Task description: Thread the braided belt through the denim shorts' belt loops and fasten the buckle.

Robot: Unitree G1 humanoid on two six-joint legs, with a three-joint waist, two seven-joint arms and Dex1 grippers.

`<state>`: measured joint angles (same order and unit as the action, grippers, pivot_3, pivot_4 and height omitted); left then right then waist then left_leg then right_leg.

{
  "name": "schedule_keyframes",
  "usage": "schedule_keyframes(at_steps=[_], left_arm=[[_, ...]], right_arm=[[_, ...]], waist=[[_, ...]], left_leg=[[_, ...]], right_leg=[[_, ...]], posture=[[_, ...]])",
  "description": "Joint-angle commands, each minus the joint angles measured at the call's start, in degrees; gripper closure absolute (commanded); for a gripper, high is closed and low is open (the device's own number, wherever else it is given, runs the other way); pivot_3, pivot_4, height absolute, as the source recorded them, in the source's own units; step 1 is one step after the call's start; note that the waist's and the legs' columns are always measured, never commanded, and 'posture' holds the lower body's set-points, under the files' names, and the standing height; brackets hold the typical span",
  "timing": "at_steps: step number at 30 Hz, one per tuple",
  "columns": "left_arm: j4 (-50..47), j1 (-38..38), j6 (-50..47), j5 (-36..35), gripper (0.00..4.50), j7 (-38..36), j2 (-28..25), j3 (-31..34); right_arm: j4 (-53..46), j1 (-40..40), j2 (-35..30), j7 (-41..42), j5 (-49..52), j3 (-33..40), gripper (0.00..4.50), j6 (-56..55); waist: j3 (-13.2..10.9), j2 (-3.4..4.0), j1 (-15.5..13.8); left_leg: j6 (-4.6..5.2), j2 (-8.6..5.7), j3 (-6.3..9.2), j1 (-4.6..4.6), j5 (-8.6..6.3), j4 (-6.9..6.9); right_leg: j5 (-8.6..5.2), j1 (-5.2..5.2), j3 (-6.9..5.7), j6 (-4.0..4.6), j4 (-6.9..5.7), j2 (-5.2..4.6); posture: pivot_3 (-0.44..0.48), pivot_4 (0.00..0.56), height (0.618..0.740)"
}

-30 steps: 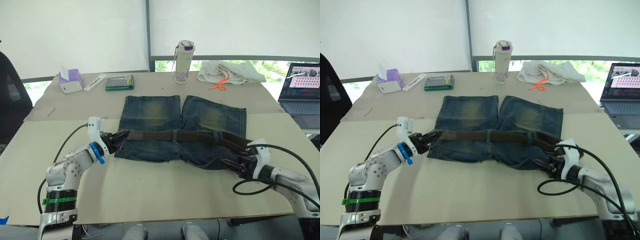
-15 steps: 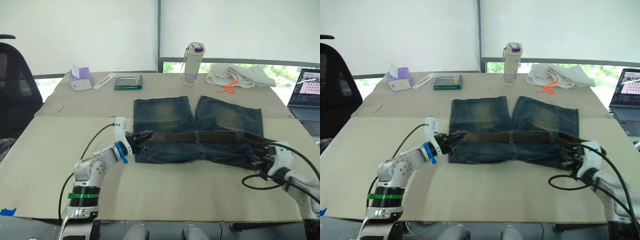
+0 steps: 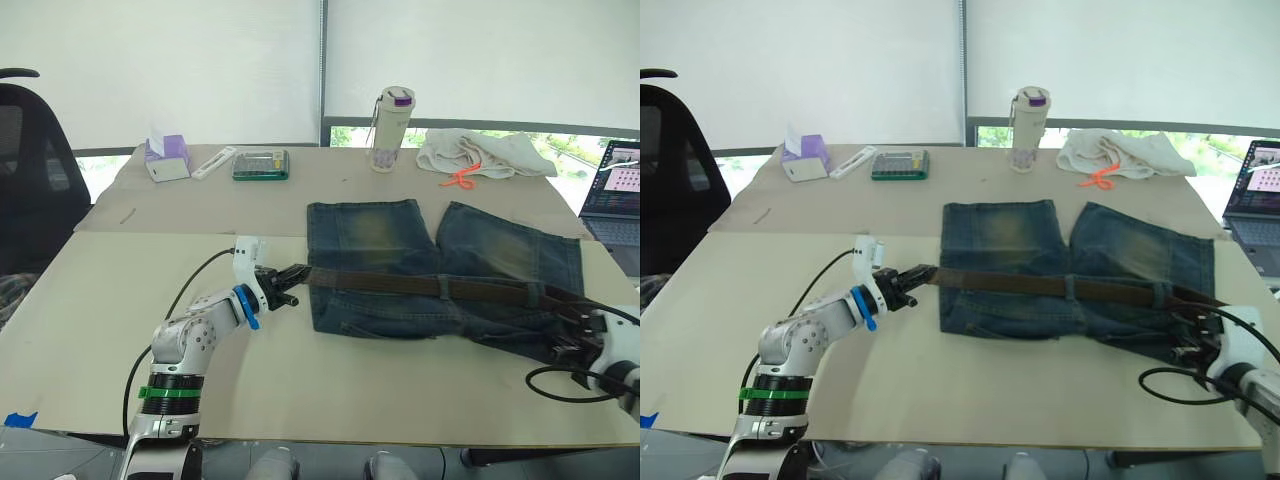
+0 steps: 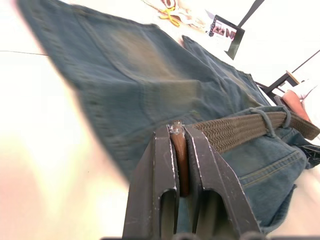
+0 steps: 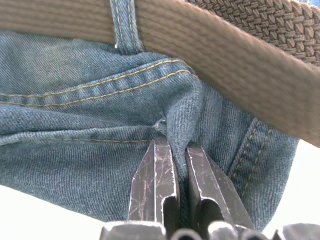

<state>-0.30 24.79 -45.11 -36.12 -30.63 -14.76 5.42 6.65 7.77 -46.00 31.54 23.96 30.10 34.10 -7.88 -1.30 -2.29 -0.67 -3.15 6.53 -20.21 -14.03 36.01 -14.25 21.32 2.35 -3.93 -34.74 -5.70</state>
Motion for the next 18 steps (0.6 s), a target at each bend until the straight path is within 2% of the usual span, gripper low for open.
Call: schedule_keyframes(at_steps=[1, 2, 6, 8, 12, 15, 18], left_arm=[[-2.3, 0.5, 0.1, -0.7, 4.50, -0.5, -0.2, 0.2], [-2.3, 0.5, 0.1, -0.6, 4.50, -0.5, -0.1, 0.2], [-2.5, 0.5, 0.0, -0.9, 4.50, -0.4, 0.1, 0.3], [-2.6, 0.5, 0.0, -0.9, 4.50, -0.3, 0.2, 0.1], [-3.1, 0.5, -0.2, -1.1, 4.50, -0.3, 0.8, -0.3], [-3.3, 0.4, -0.5, -1.3, 4.50, -0.4, 1.0, -0.3], [-3.9, 0.1, -1.2, -2.2, 4.50, -0.5, 1.8, -0.3]], right_arm=[[5.0, 1.0, -2.6, 0.9, -3.9, 1.7, 3.87, -6.3], [6.0, 1.1, -3.3, 1.2, -4.8, 1.5, 3.69, -7.7], [2.9, 1.7, -5.0, 11.7, 2.2, 5.1, 2.40, -7.7], [0.6, 2.8, -5.9, 15.5, 3.8, 6.1, 1.55, -6.8], [-3.1, 4.7, -9.0, 21.9, 8.0, 10.5, 0.15, -2.9], [-7.0, 4.0, -9.5, 23.1, 12.7, 13.4, 0.07, 2.4], [-15.7, 1.7, -7.4, 22.7, 25.1, 14.6, 0.07, 12.6]], waist=[[0.0, 0.00, 0.2], [0.0, 0.02, 0.2], [-0.1, -0.04, 0.5], [-0.2, -0.10, 1.4], [-0.3, 0.08, 2.1], [-0.3, 0.09, 2.3], [-0.3, 0.08, 2.4]], left_leg=[[0.00, 0.00, 0.00, 0.00, 0.00, 0.00], [0.00, 0.00, 0.00, 0.00, 0.00, -0.01], [0.00, 0.02, -0.01, 0.00, 0.00, -0.02], [0.00, 0.06, -0.01, 0.00, 0.00, -0.03], [0.00, 0.05, -0.06, -0.06, -0.01, -0.05], [0.00, 0.07, -0.08, -0.06, -0.01, -0.07], [0.00, 0.11, -0.07, -0.08, -0.02, -0.08]], right_leg=[[0.00, 0.00, 0.01, 0.00, 0.00, 0.00], [0.00, 0.00, 0.01, 0.00, -0.01, 0.00], [-0.01, 0.01, 0.02, -0.01, -0.02, 0.02], [-0.01, 0.01, 0.03, -0.01, -0.03, 0.04], [-0.12, -0.02, 0.11, -0.20, -0.08, 0.03], [-0.15, -0.04, 0.12, -0.23, -0.10, 0.05], [-0.15, -0.06, 0.13, -0.23, -0.10, 0.08]], posture=[[0.000, 0.150, 0.740], [0.000, 0.150, 0.740], [0.000, 0.150, 0.740], [0.000, 0.150, 0.740], [0.000, 0.150, 0.740], [0.000, 0.150, 0.740], [0.000, 0.150, 0.740]])
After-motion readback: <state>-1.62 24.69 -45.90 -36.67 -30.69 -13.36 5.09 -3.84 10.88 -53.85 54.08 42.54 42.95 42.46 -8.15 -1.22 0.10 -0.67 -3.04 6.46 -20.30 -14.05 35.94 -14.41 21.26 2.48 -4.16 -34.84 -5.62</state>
